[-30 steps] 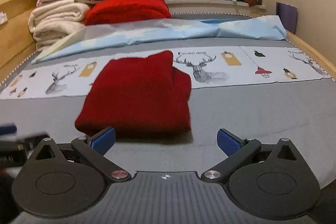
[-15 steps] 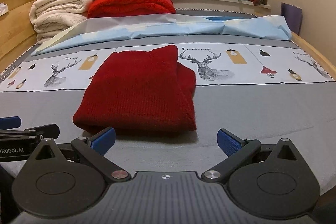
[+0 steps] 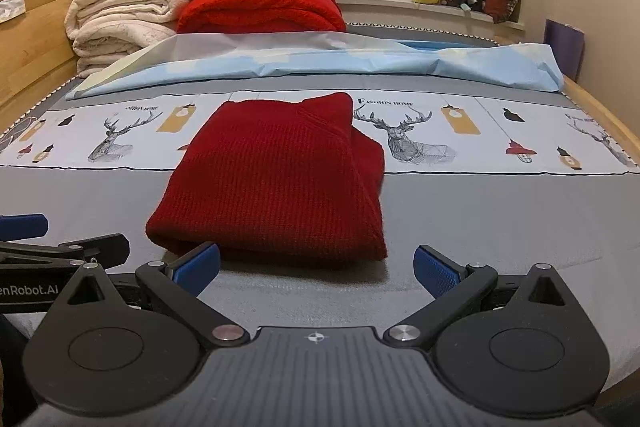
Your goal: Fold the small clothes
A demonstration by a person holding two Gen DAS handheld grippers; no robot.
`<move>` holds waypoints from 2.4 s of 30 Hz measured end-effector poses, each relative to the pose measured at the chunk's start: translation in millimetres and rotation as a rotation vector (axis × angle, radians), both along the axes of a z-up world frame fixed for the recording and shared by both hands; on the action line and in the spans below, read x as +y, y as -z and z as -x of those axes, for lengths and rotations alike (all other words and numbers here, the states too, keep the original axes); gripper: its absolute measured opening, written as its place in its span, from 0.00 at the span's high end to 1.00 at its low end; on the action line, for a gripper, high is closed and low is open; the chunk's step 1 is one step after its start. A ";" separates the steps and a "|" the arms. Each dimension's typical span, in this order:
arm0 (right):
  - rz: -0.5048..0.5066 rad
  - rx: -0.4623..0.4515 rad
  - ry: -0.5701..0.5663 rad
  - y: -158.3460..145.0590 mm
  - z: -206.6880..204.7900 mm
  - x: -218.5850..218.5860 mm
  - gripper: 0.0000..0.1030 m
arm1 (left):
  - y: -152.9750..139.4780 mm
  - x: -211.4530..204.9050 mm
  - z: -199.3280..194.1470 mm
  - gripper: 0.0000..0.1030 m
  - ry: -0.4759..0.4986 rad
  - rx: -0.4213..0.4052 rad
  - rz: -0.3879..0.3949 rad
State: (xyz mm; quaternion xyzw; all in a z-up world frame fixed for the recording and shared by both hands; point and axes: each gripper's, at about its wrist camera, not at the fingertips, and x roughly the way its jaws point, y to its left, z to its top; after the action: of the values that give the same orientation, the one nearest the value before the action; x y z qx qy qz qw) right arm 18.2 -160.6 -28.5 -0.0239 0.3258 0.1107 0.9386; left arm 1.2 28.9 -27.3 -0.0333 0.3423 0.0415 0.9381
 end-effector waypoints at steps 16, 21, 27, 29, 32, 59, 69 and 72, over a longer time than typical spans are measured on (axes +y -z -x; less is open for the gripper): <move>0.012 -0.006 0.001 -0.9 1.4 1.7 0.01 | 0.7 -0.3 -1.0 0.00 0.001 0.006 0.009; 0.014 -0.008 0.001 -0.7 1.0 1.3 0.01 | 1.2 -0.7 -1.2 0.00 0.001 0.006 0.008; 0.014 -0.008 0.001 -0.9 1.4 2.1 0.01 | 1.5 -0.5 -1.4 0.00 0.003 0.007 0.010; 0.015 -0.008 0.001 -0.9 1.4 2.2 0.01 | 2.1 -0.7 -1.4 0.00 0.004 0.007 0.009; 0.015 -0.008 0.001 -0.9 1.4 2.3 0.01 | 2.0 -0.8 -1.4 0.01 0.003 0.007 0.009; 0.017 -0.009 0.001 -0.8 1.4 2.4 0.01 | 1.7 -1.1 -1.7 0.01 0.003 0.008 0.011; 0.017 -0.008 0.001 -1.1 1.6 3.0 0.01 | 5.7 -1.1 -0.3 0.00 0.010 0.012 0.013; 0.019 -0.008 0.001 -1.1 1.5 3.0 0.01 | 6.0 -1.2 -0.2 0.00 0.011 0.013 0.013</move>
State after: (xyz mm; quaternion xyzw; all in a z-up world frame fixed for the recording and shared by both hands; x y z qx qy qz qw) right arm 16.7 -157.6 -27.4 -0.0330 0.3230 0.1073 0.9397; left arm 1.4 27.7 -33.3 -0.0372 0.3487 0.0341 0.9359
